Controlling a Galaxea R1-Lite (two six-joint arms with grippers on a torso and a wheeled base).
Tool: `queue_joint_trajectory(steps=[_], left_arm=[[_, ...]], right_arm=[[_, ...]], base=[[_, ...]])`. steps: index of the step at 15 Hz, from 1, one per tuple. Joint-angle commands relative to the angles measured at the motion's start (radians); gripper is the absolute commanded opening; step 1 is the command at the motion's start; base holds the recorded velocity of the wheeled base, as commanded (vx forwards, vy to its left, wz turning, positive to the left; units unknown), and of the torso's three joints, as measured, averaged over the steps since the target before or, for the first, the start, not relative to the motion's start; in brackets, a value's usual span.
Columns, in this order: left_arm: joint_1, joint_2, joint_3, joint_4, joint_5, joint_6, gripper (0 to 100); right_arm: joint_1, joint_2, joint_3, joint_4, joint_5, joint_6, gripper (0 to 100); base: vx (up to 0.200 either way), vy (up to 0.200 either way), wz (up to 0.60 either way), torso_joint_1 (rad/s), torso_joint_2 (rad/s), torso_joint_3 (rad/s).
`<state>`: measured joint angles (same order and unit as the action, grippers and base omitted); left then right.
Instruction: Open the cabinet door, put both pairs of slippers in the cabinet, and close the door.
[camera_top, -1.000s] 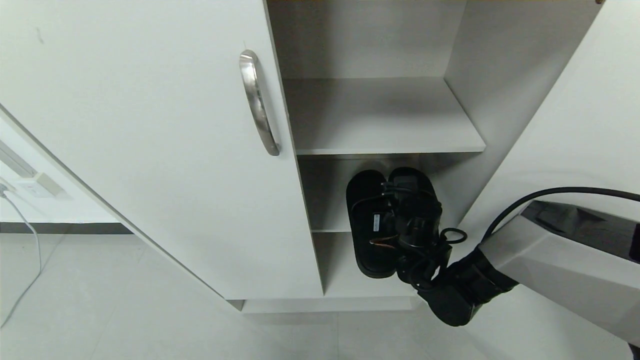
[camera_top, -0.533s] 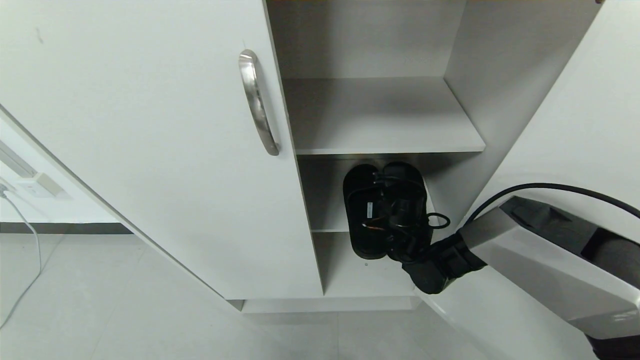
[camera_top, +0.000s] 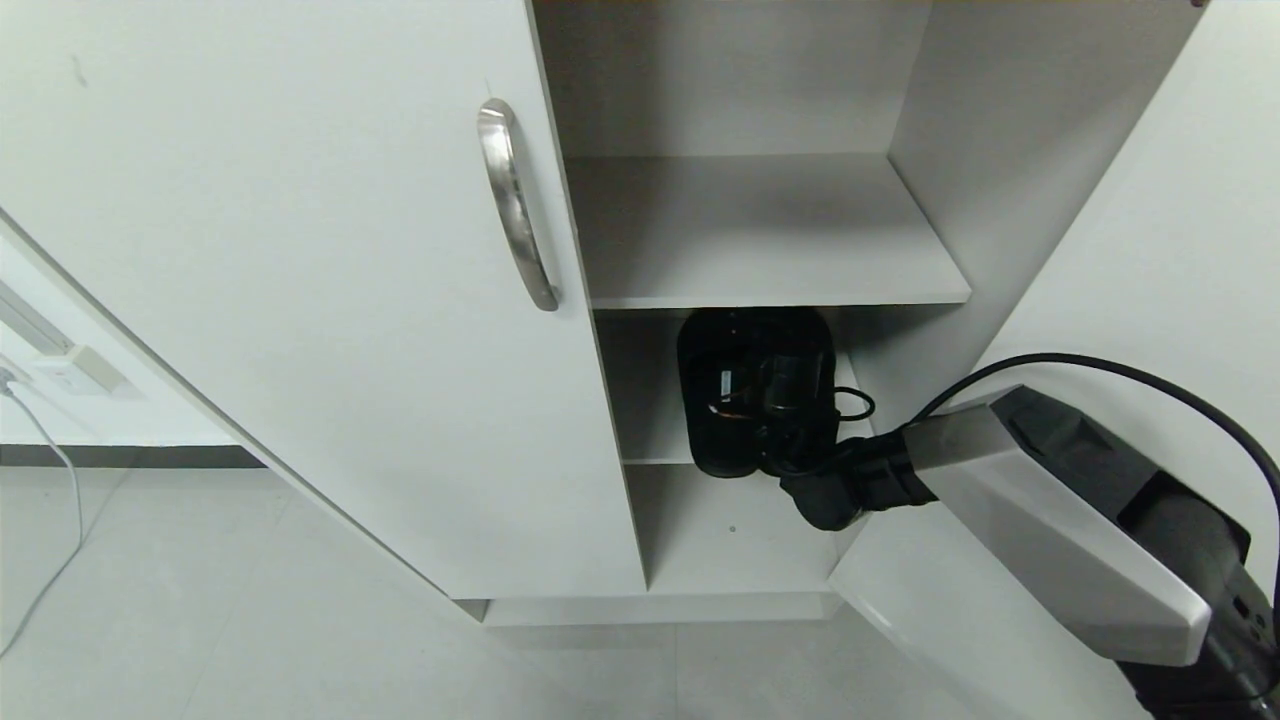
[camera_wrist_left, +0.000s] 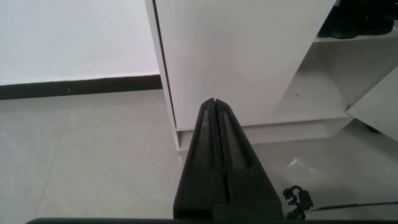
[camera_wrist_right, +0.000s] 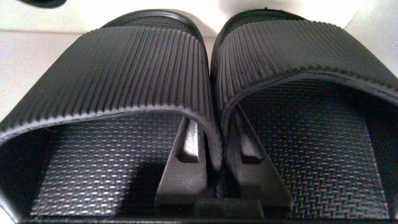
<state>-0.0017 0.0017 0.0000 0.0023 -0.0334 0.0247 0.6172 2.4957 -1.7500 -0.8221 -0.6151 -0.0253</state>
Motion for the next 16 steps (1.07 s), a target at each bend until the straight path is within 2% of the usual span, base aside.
queue_joint_trajectory(steps=[1,16], left_arm=[[0.0,0.001,0.0,0.001,0.0,0.0,0],[0.0,0.001,0.0,-0.001,0.0,0.0,0]], right_arm=[[-0.008,0.031,-0.046,0.005,0.0,-0.001,0],[-0.016,0.043,-0.065,0.026,0.0,0.021,0]], base=[[0.0,0.0,0.0,0.0,0.0,0.0],[0.0,0.0,0.0,0.0,0.0,0.0]])
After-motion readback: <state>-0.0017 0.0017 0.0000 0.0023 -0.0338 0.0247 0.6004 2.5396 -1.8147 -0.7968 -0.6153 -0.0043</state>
